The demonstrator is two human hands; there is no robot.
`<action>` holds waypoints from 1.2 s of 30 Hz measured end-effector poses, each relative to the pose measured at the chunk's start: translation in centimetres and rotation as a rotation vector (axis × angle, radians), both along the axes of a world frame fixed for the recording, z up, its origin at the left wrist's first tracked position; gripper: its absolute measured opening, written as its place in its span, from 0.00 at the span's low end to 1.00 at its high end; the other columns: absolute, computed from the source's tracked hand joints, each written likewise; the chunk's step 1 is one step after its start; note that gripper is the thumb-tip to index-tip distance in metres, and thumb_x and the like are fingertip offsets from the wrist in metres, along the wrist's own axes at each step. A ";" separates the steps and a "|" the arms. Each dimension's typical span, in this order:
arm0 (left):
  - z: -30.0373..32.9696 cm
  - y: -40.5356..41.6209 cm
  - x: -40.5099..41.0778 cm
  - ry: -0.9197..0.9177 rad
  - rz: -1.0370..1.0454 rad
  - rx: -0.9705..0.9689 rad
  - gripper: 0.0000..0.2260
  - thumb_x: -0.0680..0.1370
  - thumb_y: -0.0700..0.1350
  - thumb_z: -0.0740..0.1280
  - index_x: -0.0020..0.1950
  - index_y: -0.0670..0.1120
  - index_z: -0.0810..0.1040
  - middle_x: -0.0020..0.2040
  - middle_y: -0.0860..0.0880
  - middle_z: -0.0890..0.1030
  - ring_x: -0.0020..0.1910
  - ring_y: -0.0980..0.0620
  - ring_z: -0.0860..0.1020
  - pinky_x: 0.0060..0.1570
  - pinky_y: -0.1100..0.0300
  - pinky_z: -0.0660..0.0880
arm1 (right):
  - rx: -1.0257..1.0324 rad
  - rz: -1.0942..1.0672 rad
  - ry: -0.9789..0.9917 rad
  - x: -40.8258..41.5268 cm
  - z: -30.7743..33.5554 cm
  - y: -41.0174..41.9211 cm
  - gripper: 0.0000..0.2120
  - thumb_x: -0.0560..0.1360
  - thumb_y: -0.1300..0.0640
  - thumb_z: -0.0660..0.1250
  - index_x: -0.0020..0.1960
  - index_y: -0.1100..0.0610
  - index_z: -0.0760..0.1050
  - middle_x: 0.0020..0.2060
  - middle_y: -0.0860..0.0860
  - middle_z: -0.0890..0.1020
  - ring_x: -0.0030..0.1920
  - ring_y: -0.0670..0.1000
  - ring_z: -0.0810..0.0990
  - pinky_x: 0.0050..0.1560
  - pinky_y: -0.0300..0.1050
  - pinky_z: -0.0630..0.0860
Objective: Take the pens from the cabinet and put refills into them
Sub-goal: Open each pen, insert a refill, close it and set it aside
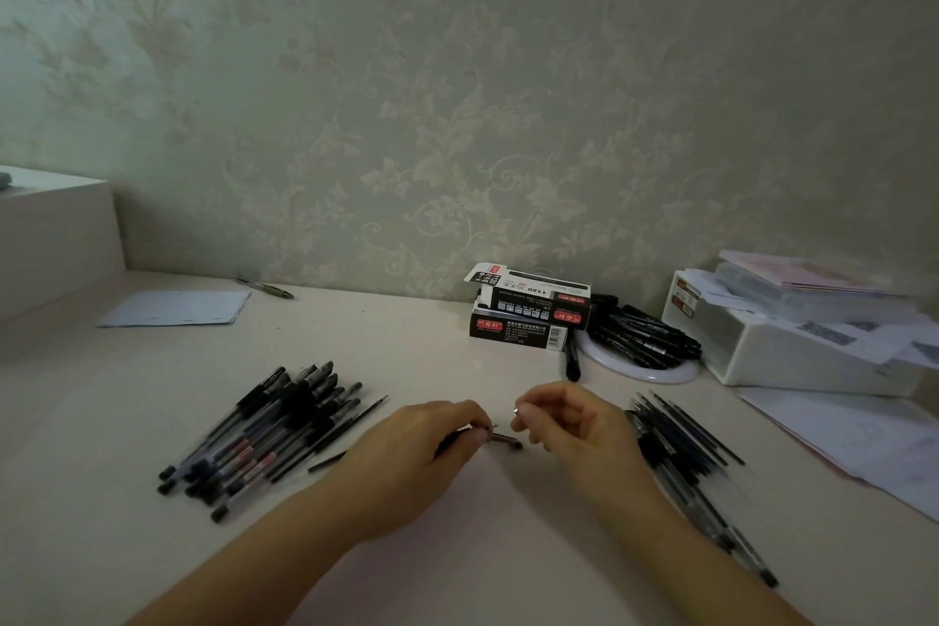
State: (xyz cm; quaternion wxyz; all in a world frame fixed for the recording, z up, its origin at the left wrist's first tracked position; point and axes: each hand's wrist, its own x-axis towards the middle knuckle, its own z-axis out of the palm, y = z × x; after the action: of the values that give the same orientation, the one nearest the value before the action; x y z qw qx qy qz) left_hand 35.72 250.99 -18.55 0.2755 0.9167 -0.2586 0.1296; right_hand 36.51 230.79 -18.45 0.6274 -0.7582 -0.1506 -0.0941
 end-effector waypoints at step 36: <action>-0.2 -0.2 0.3 -0.112 -0.015 -0.021 0.07 0.80 0.52 0.62 0.56 0.57 0.78 0.44 0.57 0.78 0.42 0.58 0.75 0.43 0.61 0.72 | -0.268 0.109 0.018 0.5 -1.2 0.7 0.11 0.77 0.44 0.65 0.44 0.49 0.79 0.37 0.49 0.84 0.37 0.45 0.80 0.40 0.38 0.75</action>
State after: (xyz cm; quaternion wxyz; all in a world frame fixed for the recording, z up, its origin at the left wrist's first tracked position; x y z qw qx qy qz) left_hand 36.04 250.84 -18.76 0.2710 0.9032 -0.2791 0.1815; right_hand 37.03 231.52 -19.65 0.5261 -0.8267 -0.1969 -0.0322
